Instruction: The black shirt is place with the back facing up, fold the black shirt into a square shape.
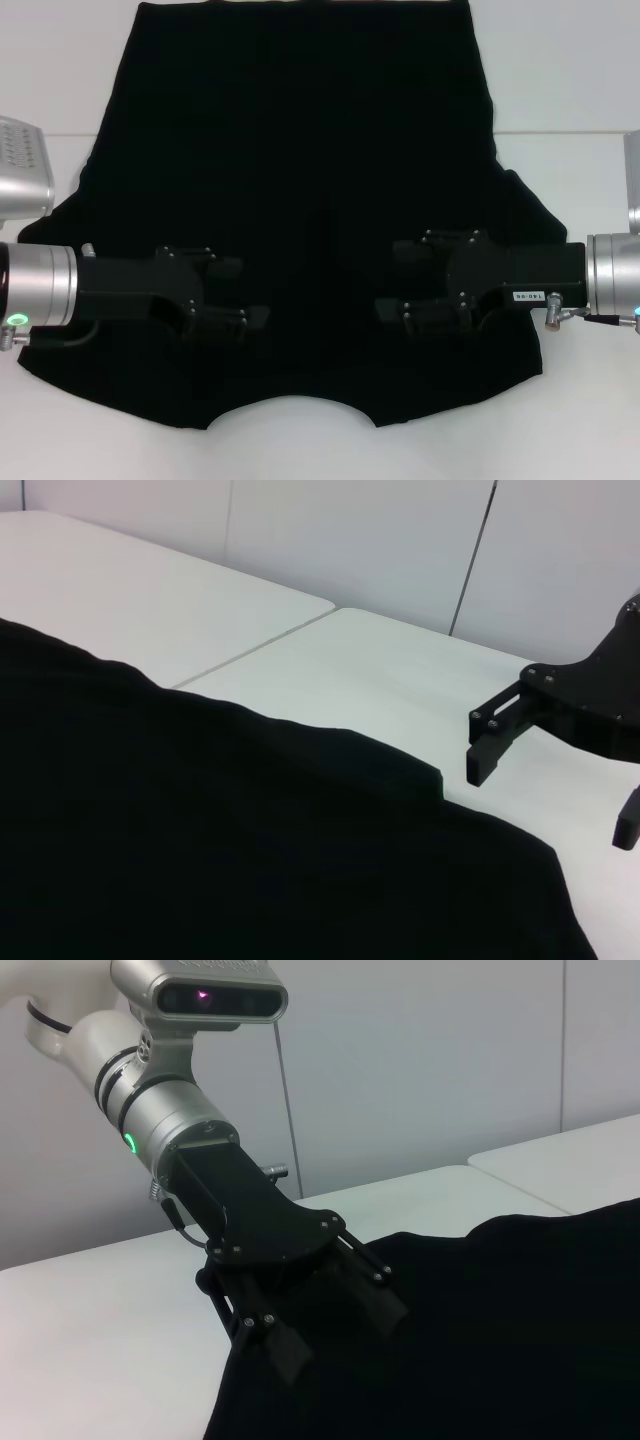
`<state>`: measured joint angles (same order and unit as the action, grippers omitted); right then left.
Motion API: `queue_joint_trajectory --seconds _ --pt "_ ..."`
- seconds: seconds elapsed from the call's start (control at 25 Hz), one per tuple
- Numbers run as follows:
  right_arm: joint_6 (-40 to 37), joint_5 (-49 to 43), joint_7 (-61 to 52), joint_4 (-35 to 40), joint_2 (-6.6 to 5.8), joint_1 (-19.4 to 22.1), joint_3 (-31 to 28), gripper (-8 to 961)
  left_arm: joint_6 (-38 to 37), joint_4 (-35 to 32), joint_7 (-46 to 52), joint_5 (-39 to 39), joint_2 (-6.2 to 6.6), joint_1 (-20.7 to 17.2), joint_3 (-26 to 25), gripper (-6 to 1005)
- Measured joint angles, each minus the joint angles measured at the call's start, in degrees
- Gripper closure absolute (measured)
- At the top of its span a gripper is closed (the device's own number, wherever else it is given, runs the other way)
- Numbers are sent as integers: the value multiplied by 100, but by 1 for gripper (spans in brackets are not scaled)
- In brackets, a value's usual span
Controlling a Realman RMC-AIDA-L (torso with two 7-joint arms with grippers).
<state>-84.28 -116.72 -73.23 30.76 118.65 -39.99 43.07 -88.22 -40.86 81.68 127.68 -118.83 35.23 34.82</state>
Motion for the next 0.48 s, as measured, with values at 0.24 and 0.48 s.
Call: queue_joint_trajectory --seconds 0.24,0.48 --pt "0 0 3 4 0 0 0 72 -15 -37 40 2 0 -18 -1 160" --pt "0 0 11 8 0 0 0 71 -20 -39 40 2 0 -25 -2 161"
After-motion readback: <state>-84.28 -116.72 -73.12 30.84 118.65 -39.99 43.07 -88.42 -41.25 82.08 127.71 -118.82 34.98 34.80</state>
